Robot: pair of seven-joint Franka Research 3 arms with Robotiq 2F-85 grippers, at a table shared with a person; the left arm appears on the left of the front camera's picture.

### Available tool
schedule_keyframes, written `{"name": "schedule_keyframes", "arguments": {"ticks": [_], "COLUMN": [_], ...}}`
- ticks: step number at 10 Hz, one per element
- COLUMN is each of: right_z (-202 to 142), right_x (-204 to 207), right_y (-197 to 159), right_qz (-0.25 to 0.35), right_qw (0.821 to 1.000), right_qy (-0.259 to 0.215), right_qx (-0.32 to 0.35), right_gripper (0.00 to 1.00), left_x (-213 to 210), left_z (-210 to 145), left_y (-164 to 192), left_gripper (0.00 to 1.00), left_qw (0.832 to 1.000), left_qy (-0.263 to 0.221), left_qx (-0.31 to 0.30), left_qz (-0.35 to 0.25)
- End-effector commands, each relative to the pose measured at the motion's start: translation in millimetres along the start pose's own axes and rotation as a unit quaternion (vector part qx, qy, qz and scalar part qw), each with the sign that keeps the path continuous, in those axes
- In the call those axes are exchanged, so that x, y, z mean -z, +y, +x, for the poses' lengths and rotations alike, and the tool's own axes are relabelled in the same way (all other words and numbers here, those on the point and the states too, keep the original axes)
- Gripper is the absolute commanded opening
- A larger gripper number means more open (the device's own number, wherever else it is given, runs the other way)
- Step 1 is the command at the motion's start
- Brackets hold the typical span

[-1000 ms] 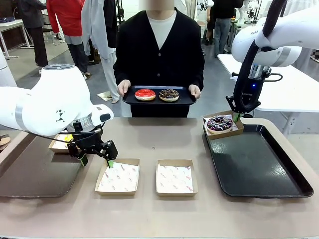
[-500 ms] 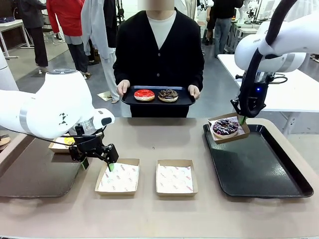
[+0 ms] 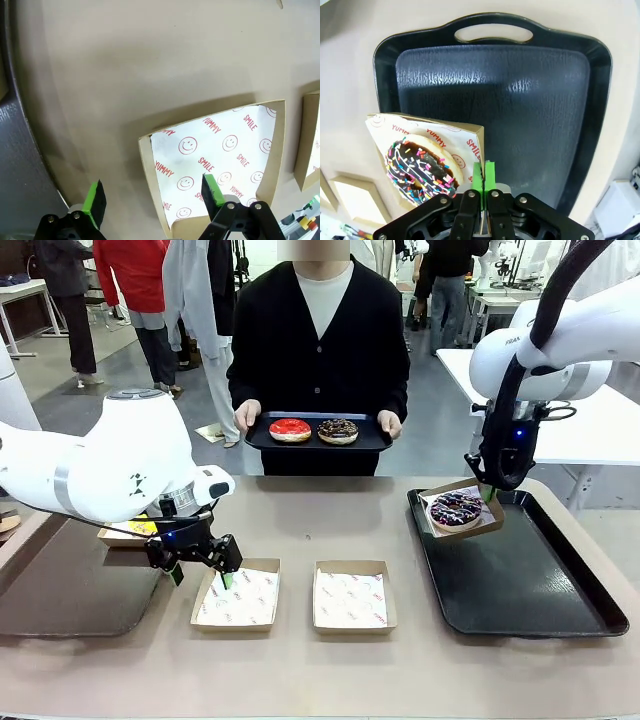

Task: Individually package the donuts and arrange them on the tray.
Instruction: Place the picked Paper togo box on the Handle tray while simultaneously picking up another Paper togo box from the table with the other hand.

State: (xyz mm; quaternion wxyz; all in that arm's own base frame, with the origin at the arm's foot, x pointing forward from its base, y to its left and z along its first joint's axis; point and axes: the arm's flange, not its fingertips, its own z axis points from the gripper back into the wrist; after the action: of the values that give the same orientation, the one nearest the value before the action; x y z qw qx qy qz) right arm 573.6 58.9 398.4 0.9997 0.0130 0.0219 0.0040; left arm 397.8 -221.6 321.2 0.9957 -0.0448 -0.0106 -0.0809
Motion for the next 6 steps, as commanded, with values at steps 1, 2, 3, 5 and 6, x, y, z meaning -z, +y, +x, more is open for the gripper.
{"name": "schedule_keyframes", "arguments": {"ticks": [1,2,3,5,6], "right_z": [4.1,6.2,8.4,11.5,11.8], "right_x": [8.9,10.6,11.6,12.8,13.6], "right_y": [-3.2,-2.2,-1.2,-0.7,-0.7], "right_qz": [0.011,0.014,0.015,0.016,0.016], "right_qw": [1.000,1.000,1.000,1.000,1.000], "right_qy": [-0.003,-0.002,-0.002,0.001,0.001], "right_qx": [-0.006,-0.005,-0.003,0.000,0.001], "right_gripper": [0.01,0.01,0.01,0.01,0.01], "left_x": [2.4,3.7,5.6,7.2,6.9], "left_z": [5.3,6.8,8.5,8.9,7.8], "left_y": [-6.5,-6.6,-5.5,-5.8,-7.1], "left_gripper": [1.00,1.00,1.00,1.00,1.00], "left_qw": [1.000,1.000,1.000,1.000,1.000], "left_qy": [-0.003,-0.001,0.002,0.006,0.008], "left_qx": [-0.013,-0.014,-0.017,-0.018,-0.019], "left_qz": [0.002,0.000,-0.003,-0.003,-0.005]}}
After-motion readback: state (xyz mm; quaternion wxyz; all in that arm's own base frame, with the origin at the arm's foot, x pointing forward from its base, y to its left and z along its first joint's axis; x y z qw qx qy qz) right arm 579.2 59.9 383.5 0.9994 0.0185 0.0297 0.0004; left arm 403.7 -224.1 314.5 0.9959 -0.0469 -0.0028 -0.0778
